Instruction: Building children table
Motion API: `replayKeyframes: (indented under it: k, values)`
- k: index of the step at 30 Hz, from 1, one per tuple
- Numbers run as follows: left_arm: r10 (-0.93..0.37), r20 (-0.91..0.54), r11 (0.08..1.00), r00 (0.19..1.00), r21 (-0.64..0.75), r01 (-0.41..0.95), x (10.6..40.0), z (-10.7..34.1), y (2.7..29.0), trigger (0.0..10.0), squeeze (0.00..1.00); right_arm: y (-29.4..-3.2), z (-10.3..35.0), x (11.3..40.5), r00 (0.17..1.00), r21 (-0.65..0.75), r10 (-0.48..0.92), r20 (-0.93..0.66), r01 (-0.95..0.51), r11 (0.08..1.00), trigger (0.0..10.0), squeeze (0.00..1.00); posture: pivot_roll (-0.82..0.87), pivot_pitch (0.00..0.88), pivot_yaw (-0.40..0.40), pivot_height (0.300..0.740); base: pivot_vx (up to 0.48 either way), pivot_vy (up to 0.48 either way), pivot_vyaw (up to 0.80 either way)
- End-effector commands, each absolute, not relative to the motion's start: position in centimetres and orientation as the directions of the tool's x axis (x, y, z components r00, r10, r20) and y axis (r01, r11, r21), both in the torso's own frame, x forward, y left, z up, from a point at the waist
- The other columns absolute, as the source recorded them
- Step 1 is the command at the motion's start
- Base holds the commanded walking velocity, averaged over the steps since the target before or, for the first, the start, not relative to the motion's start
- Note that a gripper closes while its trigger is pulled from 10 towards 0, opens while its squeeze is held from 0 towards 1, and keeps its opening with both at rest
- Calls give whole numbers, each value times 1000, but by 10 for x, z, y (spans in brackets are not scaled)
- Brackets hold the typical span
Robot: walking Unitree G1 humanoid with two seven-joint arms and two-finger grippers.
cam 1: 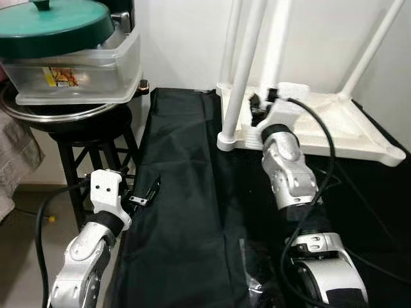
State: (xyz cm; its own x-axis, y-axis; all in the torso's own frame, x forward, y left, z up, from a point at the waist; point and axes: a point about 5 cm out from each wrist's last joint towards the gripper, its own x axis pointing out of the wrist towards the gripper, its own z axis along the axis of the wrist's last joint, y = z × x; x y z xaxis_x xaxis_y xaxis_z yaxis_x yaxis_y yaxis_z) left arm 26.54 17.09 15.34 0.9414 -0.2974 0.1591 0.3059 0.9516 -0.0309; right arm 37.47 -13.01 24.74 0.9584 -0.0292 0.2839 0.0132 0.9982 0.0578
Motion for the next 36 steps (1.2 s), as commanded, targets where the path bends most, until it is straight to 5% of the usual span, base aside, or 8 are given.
replayKeyframes:
  k: [1,7,14,24,36]
  values:
    - [-299,165,950,940,-39,309,266,157,175,10000,0,-121,251,362,926,-56,72,370,-56,997,0,0,77,0,-88,740,0,0,0]
    - [-284,206,948,936,-86,307,267,167,184,10000,0,-115,247,339,833,-387,299,465,-112,915,0,0,71,0,-89,740,0,0,0]
    - [-289,213,945,933,-92,313,265,166,180,10000,0,-121,246,332,807,-441,272,524,-16,897,0,0,68,0,-87,740,0,0,0]
    - [-312,205,932,928,-124,341,260,163,173,10000,0,-103,224,321,817,-401,373,440,-193,896,0,0,69,0,-84,740,0,0,0]
    - [-302,347,798,888,-417,435,264,191,177,10000,0,-91,190,301,730,-556,611,306,-384,737,0,0,62,0,-78,740,0,0,0]
